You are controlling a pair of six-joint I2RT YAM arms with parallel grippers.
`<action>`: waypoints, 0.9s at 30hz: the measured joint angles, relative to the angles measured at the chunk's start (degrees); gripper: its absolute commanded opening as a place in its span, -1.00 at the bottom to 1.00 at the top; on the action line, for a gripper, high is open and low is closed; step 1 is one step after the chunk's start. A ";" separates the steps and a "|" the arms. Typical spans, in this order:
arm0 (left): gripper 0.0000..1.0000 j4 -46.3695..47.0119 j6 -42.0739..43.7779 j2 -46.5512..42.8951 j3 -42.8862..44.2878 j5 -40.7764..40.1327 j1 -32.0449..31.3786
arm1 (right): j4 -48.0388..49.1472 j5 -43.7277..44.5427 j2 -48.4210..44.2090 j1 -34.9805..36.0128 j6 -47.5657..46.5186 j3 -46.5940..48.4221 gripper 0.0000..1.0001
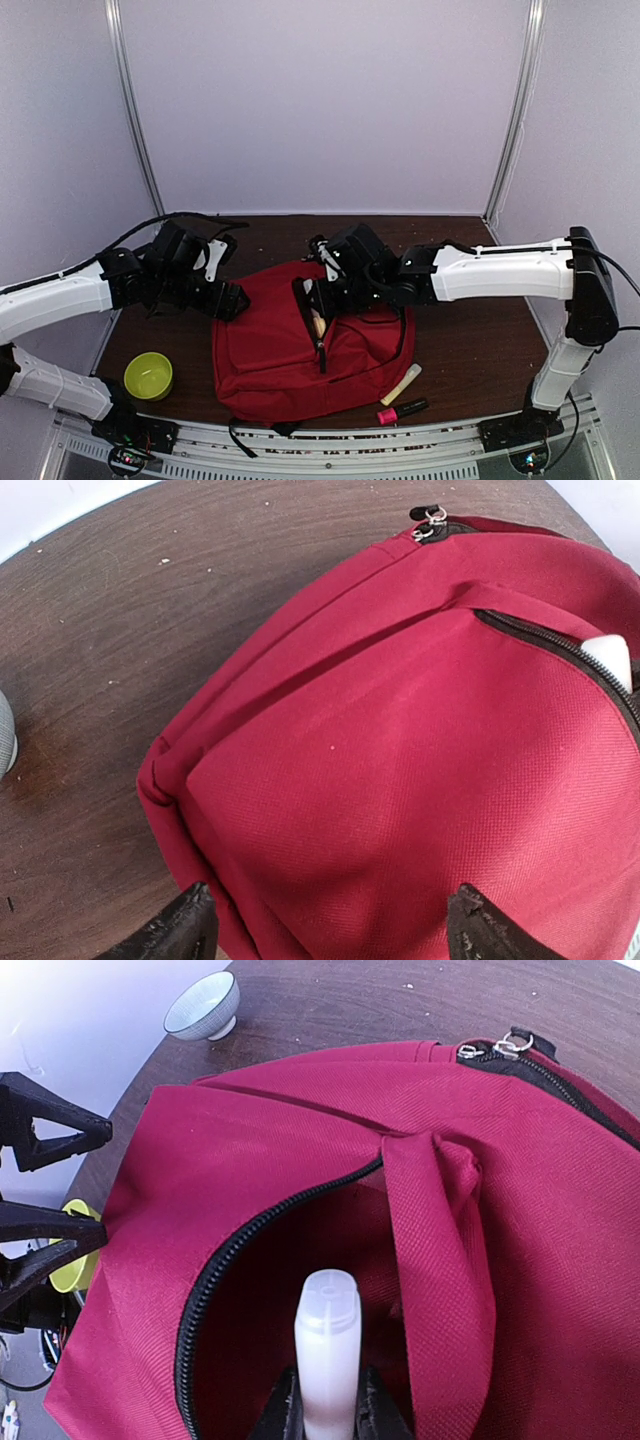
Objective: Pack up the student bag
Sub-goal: Place the pen in the lower front pocket of the bag.
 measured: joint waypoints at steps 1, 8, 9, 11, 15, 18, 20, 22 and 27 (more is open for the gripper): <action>0.63 0.00 0.02 0.00 0.00 0.00 0.00 | -0.13 0.13 -0.11 -0.07 -0.31 0.00 -0.96; 0.62 0.00 0.04 -0.02 0.00 0.00 0.00 | -1.53 -6.23 3.61 -0.46 0.31 4.94 -0.84; 0.63 0.00 0.04 -0.04 0.00 0.00 0.00 | -1.51 -7.48 4.61 -0.46 0.59 5.60 -0.82; 0.63 -0.02 0.15 -0.09 0.00 -0.02 0.00 | -1.64 -10.47 6.51 -0.44 1.20 6.36 -0.74; 0.63 -0.04 0.48 -0.17 0.00 -0.04 0.00 | -3.34 -16.22 8.55 0.09 1.95 8.57 -0.38; 0.63 -0.04 0.63 -0.20 0.00 -0.07 0.00 | -5.64 -18.64 8.48 0.72 1.44 11.21 -0.11; 0.63 -0.04 0.70 -0.20 0.00 -0.07 0.00 | -7.89 -18.51 7.93 0.92 -0.09 12.66 0.05; 0.63 -0.04 0.83 -0.20 0.00 -0.07 0.00 | -11.08 -17.42 6.45 0.98 -2.97 13.20 0.12; 0.63 -0.04 1.16 -0.20 0.02 -0.07 0.00 | -20.15 -12.39 -1.29 0.85 -11.87 13.09 0.27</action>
